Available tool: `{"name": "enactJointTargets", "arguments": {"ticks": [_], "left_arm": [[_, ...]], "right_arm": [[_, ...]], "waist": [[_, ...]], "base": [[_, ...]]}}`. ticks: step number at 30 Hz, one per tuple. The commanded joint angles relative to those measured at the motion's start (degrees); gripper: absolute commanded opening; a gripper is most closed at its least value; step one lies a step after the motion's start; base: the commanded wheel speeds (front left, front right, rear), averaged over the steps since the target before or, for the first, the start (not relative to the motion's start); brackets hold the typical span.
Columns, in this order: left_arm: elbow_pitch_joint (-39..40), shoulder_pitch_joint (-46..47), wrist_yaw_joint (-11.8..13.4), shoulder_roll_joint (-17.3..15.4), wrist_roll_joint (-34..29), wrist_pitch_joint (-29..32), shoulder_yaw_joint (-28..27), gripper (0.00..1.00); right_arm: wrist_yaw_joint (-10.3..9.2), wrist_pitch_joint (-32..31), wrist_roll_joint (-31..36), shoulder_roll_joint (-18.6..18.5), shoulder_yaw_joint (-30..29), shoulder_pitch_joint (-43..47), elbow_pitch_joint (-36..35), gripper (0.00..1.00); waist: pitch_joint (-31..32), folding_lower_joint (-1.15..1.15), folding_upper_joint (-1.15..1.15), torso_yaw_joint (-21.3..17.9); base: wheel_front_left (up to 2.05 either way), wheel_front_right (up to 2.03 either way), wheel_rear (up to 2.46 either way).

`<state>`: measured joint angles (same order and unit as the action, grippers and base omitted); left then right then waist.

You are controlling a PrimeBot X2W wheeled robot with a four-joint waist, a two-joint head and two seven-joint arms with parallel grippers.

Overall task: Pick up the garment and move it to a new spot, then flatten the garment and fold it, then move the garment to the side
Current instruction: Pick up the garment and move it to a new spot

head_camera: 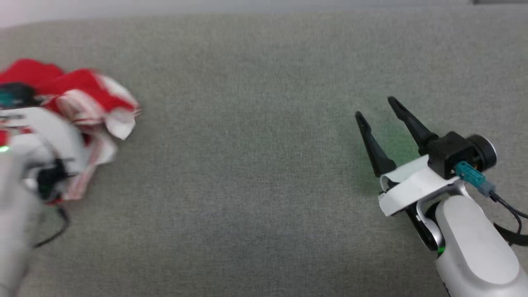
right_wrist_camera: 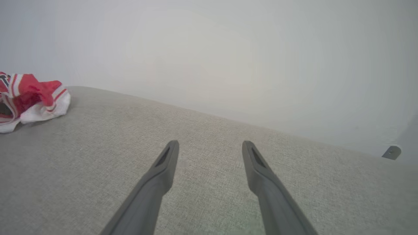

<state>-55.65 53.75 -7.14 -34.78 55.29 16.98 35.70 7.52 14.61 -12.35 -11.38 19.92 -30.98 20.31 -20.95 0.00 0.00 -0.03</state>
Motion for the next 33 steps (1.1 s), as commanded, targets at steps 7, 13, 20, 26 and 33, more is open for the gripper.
{"name": "enactJointTargets", "arguments": {"ticks": [7, 13, 20, 26, 33], "left_arm": [[8.48, 3.04, -0.31, 1.94, 2.49, -6.77, 3.82, 0.00], [18.67, 6.82, -0.31, 4.02, 5.16, -6.66, 8.45, 0.00], [26.67, 13.57, -0.31, 11.30, 5.85, -5.75, 16.40, 0.00], [22.74, 19.12, -0.30, 20.26, 5.08, -11.77, 21.32, 0.00], [13.97, 18.23, -0.30, 23.02, 6.90, -16.55, 30.13, 0.00]], "right_arm": [[-0.06, 0.48, -0.82, 2.13, -5.71, 4.48, 0.30, 1.00], [-0.05, 0.61, -1.06, 3.64, -11.59, 6.57, -1.73, 1.00], [-0.06, 0.63, -1.63, 5.68, -17.98, 8.39, -5.16, 1.00], [-0.05, 0.56, -2.99, 7.44, -22.40, 7.66, -7.94, 1.00], [-0.05, 0.54, -3.90, 8.35, -22.18, 6.72, -9.04, 1.00]], "waist": [[6.50, 0.00, 0.00, -0.24], [6.53, 0.00, 0.00, -4.08], [4.60, 0.00, 0.00, -10.52], [1.22, 0.00, 0.00, -15.64], [-1.60, 0.00, 0.00, -19.33]], "base": [[0.00, 0.00, 0.00], [0.00, 0.00, 0.00], [0.00, 0.00, 0.00], [0.00, 0.00, 0.00], [0.00, 0.00, 0.00]]}}
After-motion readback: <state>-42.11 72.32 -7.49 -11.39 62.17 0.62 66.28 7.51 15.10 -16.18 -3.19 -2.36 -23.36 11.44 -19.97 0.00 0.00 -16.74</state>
